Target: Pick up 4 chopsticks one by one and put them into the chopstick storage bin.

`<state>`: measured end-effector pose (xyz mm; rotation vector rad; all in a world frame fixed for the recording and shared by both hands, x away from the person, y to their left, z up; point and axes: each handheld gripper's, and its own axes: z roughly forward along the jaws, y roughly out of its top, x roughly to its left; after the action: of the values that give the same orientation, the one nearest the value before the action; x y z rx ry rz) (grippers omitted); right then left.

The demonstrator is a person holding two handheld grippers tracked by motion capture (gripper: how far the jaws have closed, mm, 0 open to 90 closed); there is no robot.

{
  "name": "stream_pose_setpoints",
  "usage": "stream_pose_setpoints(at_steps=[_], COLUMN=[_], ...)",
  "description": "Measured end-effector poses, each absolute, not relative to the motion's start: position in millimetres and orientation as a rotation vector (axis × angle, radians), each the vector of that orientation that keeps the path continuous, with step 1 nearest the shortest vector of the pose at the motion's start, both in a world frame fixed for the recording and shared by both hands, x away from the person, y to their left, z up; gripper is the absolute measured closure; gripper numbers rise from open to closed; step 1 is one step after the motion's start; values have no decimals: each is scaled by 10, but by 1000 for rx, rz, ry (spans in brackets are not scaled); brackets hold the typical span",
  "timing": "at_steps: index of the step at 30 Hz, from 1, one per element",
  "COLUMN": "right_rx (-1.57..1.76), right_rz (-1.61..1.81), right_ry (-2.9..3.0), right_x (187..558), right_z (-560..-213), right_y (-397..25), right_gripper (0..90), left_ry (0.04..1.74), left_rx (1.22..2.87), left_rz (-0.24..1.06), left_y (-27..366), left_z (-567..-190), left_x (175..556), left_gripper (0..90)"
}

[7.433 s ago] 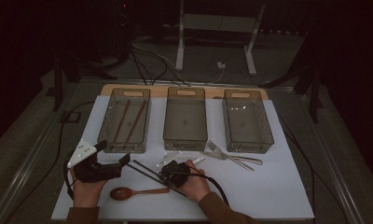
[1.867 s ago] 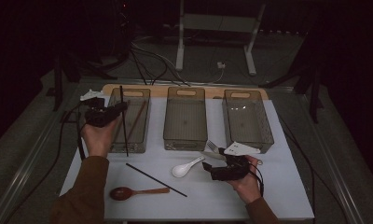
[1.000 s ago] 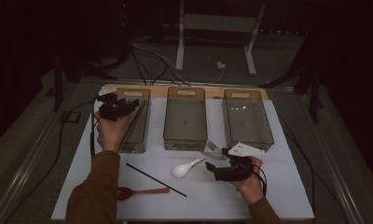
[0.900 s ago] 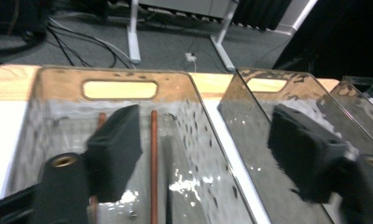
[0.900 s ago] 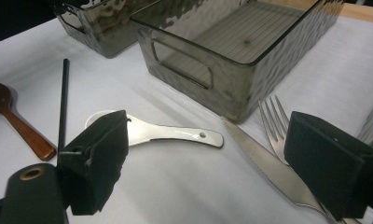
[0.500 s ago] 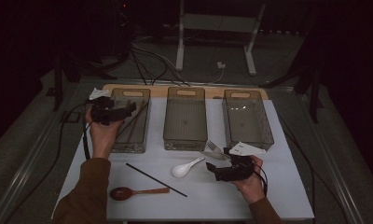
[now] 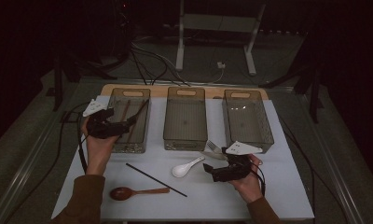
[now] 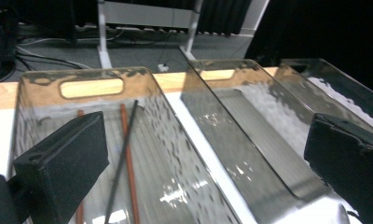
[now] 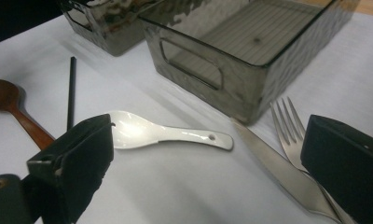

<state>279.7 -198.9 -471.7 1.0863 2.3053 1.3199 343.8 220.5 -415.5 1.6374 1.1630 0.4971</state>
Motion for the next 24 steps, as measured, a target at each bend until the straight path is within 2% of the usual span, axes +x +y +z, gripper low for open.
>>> stream_pose_setpoints(at_steps=[13,24], right_rx=[1063,1022], right_rz=[1356,1347], right_ry=[2341,2412], right_x=[2884,2956], right_z=[-4671,-4697], right_y=[-1718,-1408], right_gripper=[26,27], left_ry=[1086,1102], left_rx=[1661,1656], left_rz=[487,489], left_y=[2144,2170], left_z=[-4232,-4371], left_x=[3009,2793], left_gripper=[7,7])
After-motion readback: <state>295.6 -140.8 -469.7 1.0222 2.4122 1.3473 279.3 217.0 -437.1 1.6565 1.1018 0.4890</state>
